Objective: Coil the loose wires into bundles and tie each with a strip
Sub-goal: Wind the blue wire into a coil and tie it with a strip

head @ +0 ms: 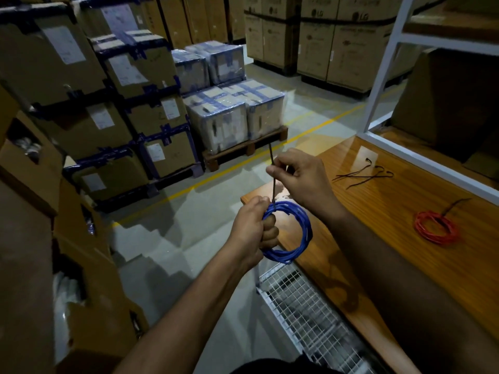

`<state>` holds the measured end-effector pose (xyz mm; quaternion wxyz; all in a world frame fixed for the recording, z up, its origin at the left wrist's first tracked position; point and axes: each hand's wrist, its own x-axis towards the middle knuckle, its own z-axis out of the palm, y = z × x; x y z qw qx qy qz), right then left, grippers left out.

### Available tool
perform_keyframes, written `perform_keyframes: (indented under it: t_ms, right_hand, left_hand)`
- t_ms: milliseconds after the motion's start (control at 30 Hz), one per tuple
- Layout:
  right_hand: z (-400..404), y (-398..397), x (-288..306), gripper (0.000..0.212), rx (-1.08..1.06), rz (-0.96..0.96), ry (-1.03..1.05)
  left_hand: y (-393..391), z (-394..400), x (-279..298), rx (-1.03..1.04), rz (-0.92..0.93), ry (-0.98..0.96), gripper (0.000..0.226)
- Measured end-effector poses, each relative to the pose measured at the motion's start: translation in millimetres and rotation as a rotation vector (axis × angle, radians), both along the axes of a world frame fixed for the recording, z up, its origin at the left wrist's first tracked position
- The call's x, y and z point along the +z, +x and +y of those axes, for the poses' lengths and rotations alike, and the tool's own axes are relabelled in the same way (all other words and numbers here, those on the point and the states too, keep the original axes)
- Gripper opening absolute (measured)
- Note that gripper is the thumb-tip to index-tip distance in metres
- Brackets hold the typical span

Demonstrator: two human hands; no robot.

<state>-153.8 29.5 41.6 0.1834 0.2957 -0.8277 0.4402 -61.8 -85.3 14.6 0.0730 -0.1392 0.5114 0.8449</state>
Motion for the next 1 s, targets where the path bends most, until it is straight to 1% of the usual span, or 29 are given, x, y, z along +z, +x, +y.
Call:
perform_keyframes:
  t_ms: [100, 167, 267, 333, 367, 467, 533, 600, 667, 733, 800, 867, 933, 967, 1000]
  right_hand:
    - [-2, -1, -16, 0.026, -0.096, -0.065, 0.022]
    - [-2, 7, -14, 0.026, -0.126, -0.057, 0.005]
    - [2, 28, 3, 0.025, -0.111, -0.014, 0.025]
    - [5, 50, 10, 0.023, -0.099, 0.017, 0.06]
    - [9, 60, 11, 0.023, -0.107, 0.025, 0.069]
    - [29, 79, 9, 0.023, -0.151, 0.036, 0.031]
    - [47, 86, 3, 0.024, -0.185, 0.005, -0.07]
    - [70, 92, -6, 0.024, -0.204, -0.103, -0.205]
    - [95, 97, -17, 0.023, -0.228, -0.264, -0.257]
    - [125, 100, -27, 0.018, -0.253, -0.432, -0.129]
    - [153, 105, -39, 0.026, -0.222, -0.631, 0.045]
    - [179, 111, -52, 0.031, -0.133, -0.788, 0.077]
    - [201, 113, -64, 0.026, -0.025, -0.837, 0.016]
    - [211, 113, -70, 0.023, 0.017, -0.834, -0.014]
    - [221, 112, -74, 0.025, 0.046, -0.819, -0.043]
  left_hand:
    - [4, -4, 6, -0.067, 0.032, 0.001, 0.027]
    - [7, -5, 3, -0.098, 0.03, -0.03, 0.028]
    - [10, -4, -11, -0.099, -0.004, -0.182, 0.028]
    - [9, -2, -20, -0.126, 0.067, -0.306, 0.028]
    - [9, 0, -23, -0.153, 0.107, -0.329, 0.028]
    - [10, 14, -26, -0.235, 0.168, -0.318, 0.022]
    - [9, 29, -27, -0.279, 0.129, -0.29, 0.026]
    - [7, 45, -29, -0.345, 0.079, -0.267, 0.029]
    - [4, 58, -33, -0.426, 0.035, -0.255, 0.028]
    - [1, 73, -38, -0.506, 0.012, -0.187, 0.025]
    - [-4, 86, -42, -0.575, 0.013, -0.138, 0.022]
    - [-11, 103, -45, -0.651, 0.034, -0.172, 0.021]
    - [-17, 120, -46, -0.719, 0.021, -0.219, 0.021]
    - [-19, 130, -47, -0.735, -0.002, -0.22, 0.021]
    - [-21, 139, -47, -0.736, -0.031, -0.211, 0.023]
